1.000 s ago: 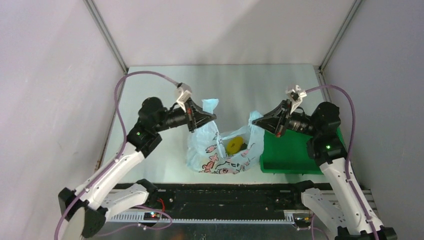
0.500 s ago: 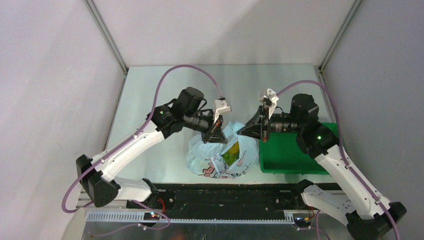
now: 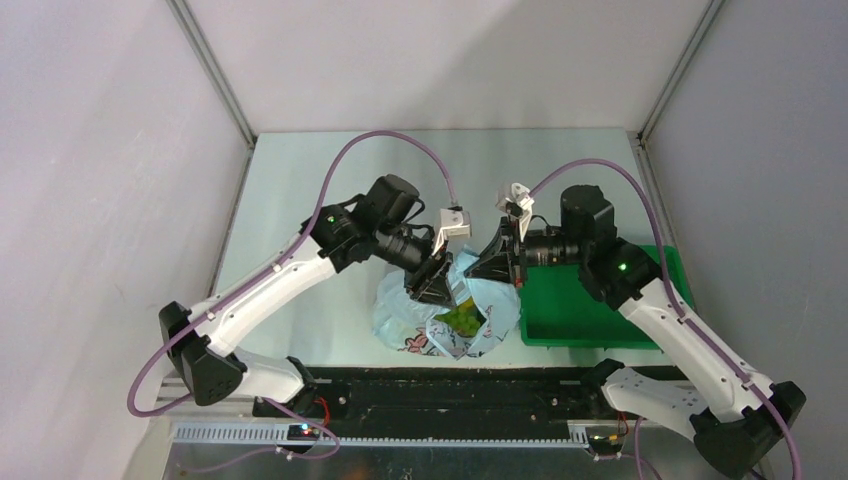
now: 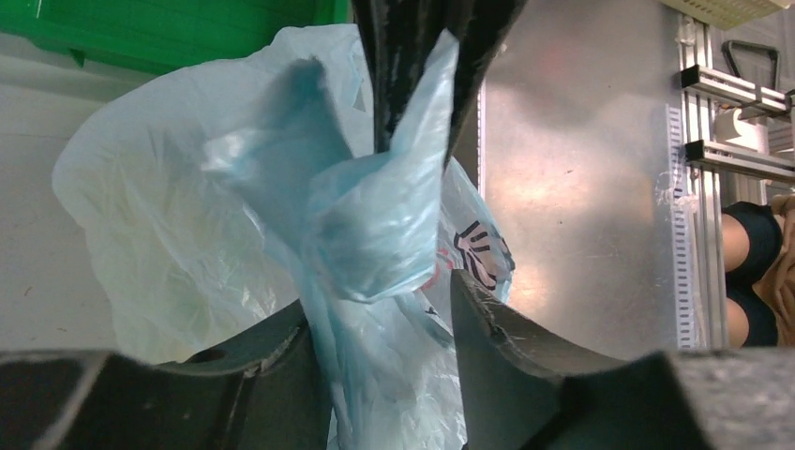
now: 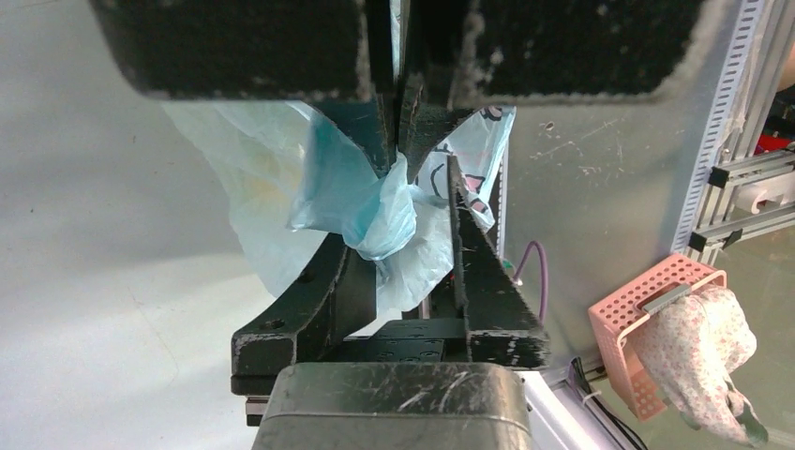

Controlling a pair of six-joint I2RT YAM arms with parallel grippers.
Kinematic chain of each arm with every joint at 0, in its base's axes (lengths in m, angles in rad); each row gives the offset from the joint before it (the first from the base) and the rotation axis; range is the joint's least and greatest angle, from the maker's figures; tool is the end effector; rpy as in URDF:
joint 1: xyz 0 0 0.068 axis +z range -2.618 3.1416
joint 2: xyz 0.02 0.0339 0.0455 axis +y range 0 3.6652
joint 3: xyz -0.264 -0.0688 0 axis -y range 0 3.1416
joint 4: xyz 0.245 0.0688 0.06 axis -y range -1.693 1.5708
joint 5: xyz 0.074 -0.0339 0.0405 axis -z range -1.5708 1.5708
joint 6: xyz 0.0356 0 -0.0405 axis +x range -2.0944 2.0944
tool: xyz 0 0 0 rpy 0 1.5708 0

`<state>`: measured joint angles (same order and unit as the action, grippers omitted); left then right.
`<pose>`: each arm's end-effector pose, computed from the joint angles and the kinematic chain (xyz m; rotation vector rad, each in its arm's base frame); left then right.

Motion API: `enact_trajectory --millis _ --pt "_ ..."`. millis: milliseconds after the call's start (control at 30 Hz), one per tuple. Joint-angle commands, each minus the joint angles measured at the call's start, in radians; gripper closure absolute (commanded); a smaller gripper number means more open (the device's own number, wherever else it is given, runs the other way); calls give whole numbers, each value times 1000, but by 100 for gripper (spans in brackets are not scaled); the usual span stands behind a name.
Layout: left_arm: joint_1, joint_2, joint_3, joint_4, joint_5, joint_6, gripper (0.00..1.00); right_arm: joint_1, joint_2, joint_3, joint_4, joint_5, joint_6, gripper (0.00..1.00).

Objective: Place the fake fruits into the plastic bag and tie a complex knot

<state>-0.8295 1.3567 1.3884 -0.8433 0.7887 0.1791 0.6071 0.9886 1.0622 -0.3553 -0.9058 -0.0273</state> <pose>0.1671 -0.2200 0.3673 1.4985 1.8961 -1.2440 0.1540 0.1411 0.3852 -1.1893 1.5078 1.2285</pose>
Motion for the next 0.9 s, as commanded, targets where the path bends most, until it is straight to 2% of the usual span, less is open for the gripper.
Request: enact_trajectory --millis 0,333,533,600,633,733,767,867 --pt "-19 -8 44 18 35 1 45 7 7 43 11 0 -4 100" --pt "-44 -2 8 151 28 -70 35 18 18 44 42 -9 22 100" --pt "-45 -20 -46 261 32 -130 38 25 24 43 58 -2 46 100" --pt "-46 -24 -58 281 32 -142 43 25 27 44 65 -2 52 100" --pt "-47 -25 -62 290 33 -146 52 26 31 43 69 -2 54 100" --pt "-50 -29 -75 294 30 -144 65 28 35 43 76 2 66 100" --pt "-53 -29 -77 295 30 -141 74 28 36 43 78 2 68 100" --pt "-56 -42 -96 304 19 -132 90 27 34 43 78 9 76 100"
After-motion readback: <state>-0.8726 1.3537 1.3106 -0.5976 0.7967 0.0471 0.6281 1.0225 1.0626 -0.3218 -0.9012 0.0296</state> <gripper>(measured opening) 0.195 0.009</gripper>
